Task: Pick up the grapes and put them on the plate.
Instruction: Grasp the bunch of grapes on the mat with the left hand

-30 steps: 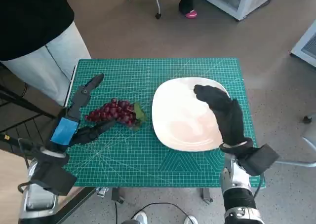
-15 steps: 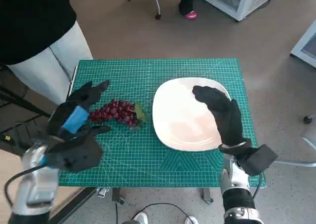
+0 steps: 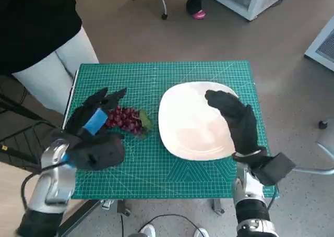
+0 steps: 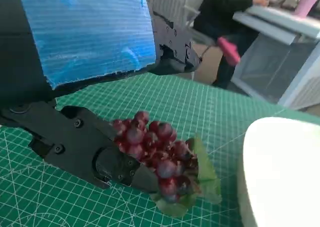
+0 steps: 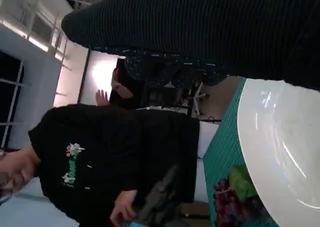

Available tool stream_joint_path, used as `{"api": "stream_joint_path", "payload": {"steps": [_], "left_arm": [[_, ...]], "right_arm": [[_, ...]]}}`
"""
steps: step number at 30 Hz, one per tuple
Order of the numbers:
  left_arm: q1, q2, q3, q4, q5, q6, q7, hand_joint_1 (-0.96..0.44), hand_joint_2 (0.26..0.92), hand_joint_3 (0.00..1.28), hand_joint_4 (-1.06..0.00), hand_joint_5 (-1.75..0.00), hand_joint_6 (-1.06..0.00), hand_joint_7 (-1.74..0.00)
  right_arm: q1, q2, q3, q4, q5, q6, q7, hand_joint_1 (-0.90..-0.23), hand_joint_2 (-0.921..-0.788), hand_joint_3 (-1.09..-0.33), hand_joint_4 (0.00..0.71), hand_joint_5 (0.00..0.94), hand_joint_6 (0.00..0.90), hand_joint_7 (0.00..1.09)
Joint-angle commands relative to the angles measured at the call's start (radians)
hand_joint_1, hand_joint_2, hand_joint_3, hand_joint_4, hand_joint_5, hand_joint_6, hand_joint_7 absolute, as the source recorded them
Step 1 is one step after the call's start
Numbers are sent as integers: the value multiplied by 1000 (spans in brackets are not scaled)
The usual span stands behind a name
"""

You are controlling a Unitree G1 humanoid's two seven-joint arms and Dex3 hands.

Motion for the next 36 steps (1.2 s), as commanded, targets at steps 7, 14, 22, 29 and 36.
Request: {"api": "stream_joint_path", "payload": {"steps": [7, 14, 22, 29, 36], "left_arm": [[-89, 0, -54, 143, 9, -19, 42, -337, 713, 3, -136, 0, -352, 0], [-149, -10, -93, 257, 10, -35, 70, -337, 721, 4, -123, 0, -339, 0], [-231, -26, -142, 404, 17, -36, 94, -352, 731, 5, -104, 0, -318, 0], [-334, -54, -189, 590, 24, -46, 122, -386, 740, 6, -82, 0, -293, 0], [-447, -95, -242, 826, 30, -89, 180, -406, 747, 6, -62, 0, -273, 0]], "right_arm": [[20, 1, -2, 8, 1, 13, 0, -412, -921, -586, 457, 1, 266, 539], [17, -1, -2, 13, -1, 10, -1, -413, -921, -585, 459, 2, 266, 538], [13, -5, -4, 20, -4, 6, -3, -413, -921, -585, 458, 1, 267, 537], [10, -7, -5, 27, -6, 2, -5, -414, -921, -584, 461, 2, 267, 536], [11, -9, -4, 25, -9, 2, -9, -413, -921, -585, 462, 3, 267, 534]]}}
